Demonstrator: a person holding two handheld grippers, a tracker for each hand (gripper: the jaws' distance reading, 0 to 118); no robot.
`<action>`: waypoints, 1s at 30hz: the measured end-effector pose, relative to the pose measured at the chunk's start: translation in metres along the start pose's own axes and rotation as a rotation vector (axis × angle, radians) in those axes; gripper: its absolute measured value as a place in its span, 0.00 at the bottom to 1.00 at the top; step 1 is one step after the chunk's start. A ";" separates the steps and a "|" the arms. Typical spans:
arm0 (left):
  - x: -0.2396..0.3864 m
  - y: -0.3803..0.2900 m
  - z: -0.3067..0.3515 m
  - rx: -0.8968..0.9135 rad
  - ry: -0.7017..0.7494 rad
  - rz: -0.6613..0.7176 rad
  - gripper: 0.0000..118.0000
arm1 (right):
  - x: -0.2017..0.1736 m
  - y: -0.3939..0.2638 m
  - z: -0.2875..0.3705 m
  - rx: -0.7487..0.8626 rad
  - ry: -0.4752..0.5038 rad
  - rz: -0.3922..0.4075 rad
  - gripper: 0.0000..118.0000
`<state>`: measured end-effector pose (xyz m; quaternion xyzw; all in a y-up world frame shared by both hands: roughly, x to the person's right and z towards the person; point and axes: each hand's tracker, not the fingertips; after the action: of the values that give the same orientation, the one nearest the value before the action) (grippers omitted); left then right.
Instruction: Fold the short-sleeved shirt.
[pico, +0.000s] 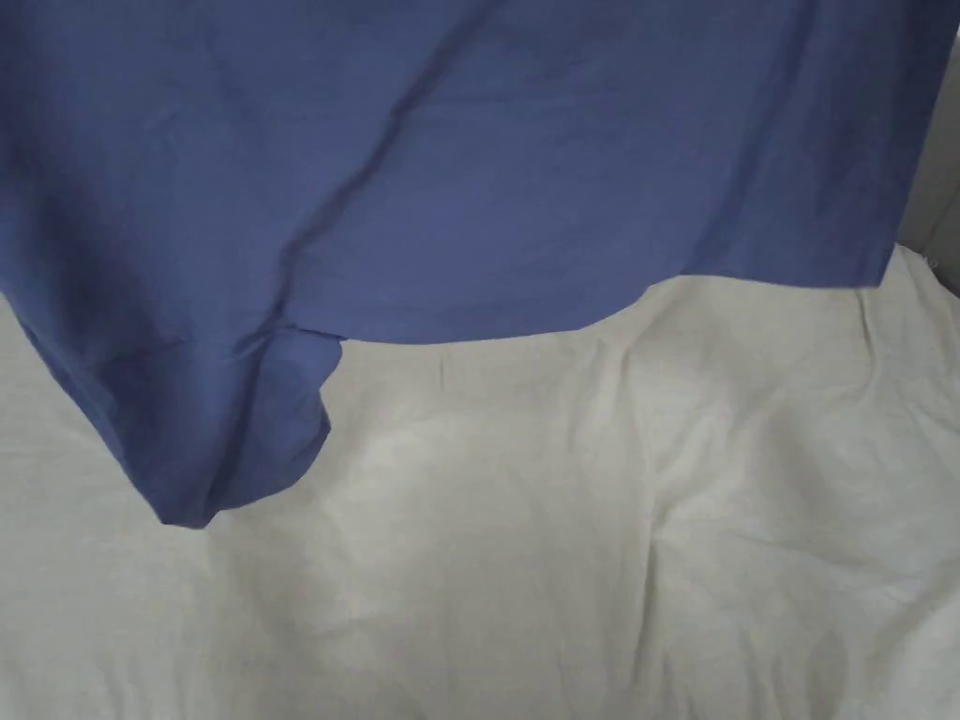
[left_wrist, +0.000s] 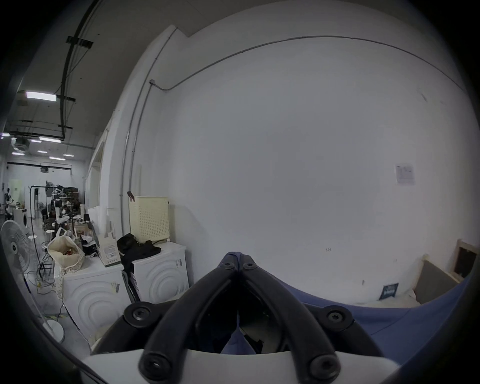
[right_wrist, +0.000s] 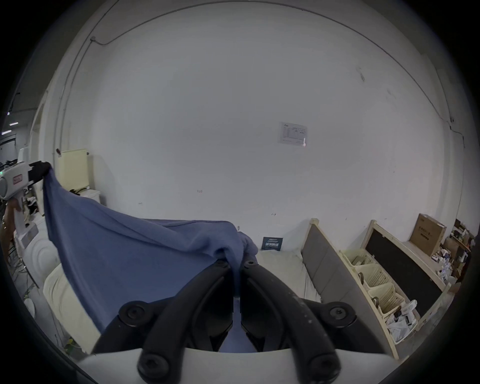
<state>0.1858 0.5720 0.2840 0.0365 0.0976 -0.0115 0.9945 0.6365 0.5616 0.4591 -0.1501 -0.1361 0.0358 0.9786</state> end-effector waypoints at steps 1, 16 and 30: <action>0.004 0.001 -0.008 0.011 0.014 -0.005 0.00 | -0.003 0.006 -0.012 0.004 -0.009 -0.004 0.06; 0.077 -0.029 -0.127 0.209 0.140 0.009 0.00 | -0.024 0.049 -0.183 0.085 -0.115 -0.128 0.06; 0.085 -0.208 -0.133 -0.116 -0.012 -0.032 0.00 | -0.030 -0.143 -0.260 -0.196 -0.098 -0.035 0.06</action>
<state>0.2373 0.3731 0.1226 -0.0228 0.0925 -0.0217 0.9952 0.6841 0.3478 0.2559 -0.2407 -0.1892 0.0126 0.9519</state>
